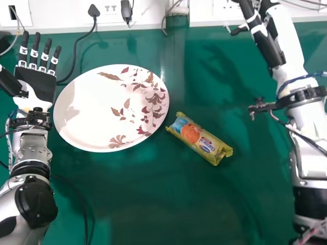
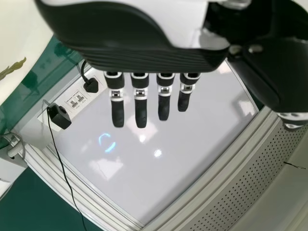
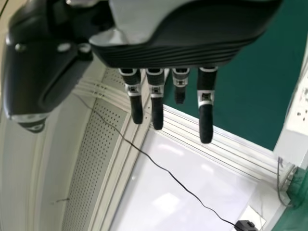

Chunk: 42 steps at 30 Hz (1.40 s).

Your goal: Pick up biscuit and place it in the plate

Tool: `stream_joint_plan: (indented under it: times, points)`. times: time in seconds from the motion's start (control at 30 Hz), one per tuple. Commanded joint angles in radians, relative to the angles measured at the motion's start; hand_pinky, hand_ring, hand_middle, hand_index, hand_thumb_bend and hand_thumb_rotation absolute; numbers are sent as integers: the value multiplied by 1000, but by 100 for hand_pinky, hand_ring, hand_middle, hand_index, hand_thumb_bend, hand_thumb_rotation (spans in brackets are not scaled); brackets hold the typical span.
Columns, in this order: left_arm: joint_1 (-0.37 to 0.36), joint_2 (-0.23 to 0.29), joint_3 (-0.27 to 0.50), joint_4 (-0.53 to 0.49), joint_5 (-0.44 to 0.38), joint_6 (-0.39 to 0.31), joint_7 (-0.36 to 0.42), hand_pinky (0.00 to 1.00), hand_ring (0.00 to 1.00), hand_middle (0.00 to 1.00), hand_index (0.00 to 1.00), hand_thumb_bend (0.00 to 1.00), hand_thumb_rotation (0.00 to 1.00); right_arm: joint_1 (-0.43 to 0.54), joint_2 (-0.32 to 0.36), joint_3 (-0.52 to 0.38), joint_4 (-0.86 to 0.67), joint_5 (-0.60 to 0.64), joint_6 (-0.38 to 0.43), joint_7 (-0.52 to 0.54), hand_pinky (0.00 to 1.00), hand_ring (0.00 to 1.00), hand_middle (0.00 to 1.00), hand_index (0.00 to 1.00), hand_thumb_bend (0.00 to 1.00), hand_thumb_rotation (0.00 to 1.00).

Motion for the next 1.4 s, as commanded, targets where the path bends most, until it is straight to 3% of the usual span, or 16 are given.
stream_joint_plan:
  times: [0.0,0.13,0.43,0.67,0.83,0.93,1.07,1.37]
  points:
    - [-6,0,-5,0,0,-2,2,81,90,96,100,100,100,34,-25,9,-35,-16,-5,5,49,65,83,85,94,60]
    - [-7,-1,-4,-1,-3,-4,-1,81,91,98,100,100,100,60,-34,25,-71,-47,-3,-1,49,66,84,84,93,59]
    - [-5,1,-4,1,-4,-3,-12,71,92,98,100,100,100,106,-30,70,-152,-228,18,-85,49,66,84,85,93,59]
    - [-6,-3,-6,-2,0,-17,2,73,92,98,100,100,97,142,-40,91,-225,-351,45,-103,50,70,84,86,96,59]
    - [-6,-8,-4,-5,-6,-20,-8,82,92,97,100,100,95,172,-44,109,-295,-444,96,-87,66,89,97,88,99,64]
    - [-7,-9,1,-2,-12,-25,-25,86,92,97,100,100,94,187,-43,124,-329,-495,136,-77,76,98,100,92,100,66]
    - [-8,-11,0,-3,-15,-31,-37,87,91,96,100,100,94,199,-53,144,-356,-567,171,-63,82,100,100,99,100,67]
    - [-12,-6,-9,5,-3,-43,-48,88,93,98,100,100,94,227,-68,170,-423,-673,230,-3,90,100,100,100,100,70]
